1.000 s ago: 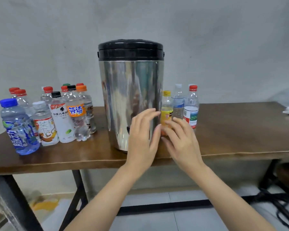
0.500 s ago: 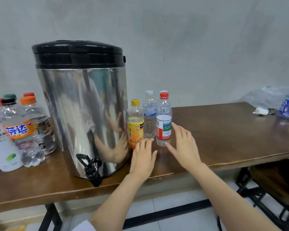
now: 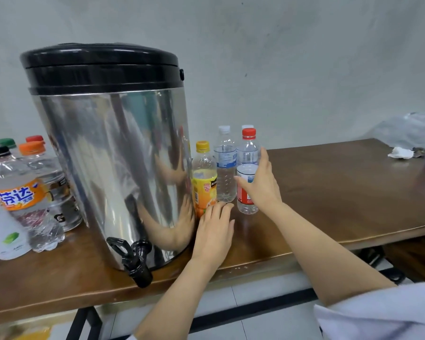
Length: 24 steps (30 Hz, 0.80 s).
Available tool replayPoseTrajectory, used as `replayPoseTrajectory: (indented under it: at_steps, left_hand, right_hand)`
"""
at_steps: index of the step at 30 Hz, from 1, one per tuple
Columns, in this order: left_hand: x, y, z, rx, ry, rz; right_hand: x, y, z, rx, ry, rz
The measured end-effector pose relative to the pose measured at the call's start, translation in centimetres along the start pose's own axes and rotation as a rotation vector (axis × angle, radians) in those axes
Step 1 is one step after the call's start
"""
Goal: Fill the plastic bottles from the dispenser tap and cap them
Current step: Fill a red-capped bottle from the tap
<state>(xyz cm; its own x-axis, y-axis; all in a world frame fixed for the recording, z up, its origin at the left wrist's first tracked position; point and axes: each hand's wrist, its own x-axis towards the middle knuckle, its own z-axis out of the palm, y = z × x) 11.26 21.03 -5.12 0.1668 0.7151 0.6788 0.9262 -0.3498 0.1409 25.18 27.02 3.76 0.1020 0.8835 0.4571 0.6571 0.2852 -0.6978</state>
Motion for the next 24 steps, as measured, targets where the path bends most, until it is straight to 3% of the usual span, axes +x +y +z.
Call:
replayPoseTrajectory:
  at_steps: [7,15,24]
  left_hand:
    - [-0.4,0.3,-1.0,-0.062,-0.064,0.003]
    - [-2.8,2.3,-5.8,-0.745,-0.042,-0.341]
    - [-6.0,4.0,-12.6,-1.054,-0.058,-0.376]
  right_hand:
    - [-1.5,-0.1,-0.7,0.136,-0.009,-0.042]
    - [-6.0,-2.6,-4.6,0.261,-0.332,-0.120]
    - [-12.8,-6.1,-7.1,0.367,-0.525,-0.193]
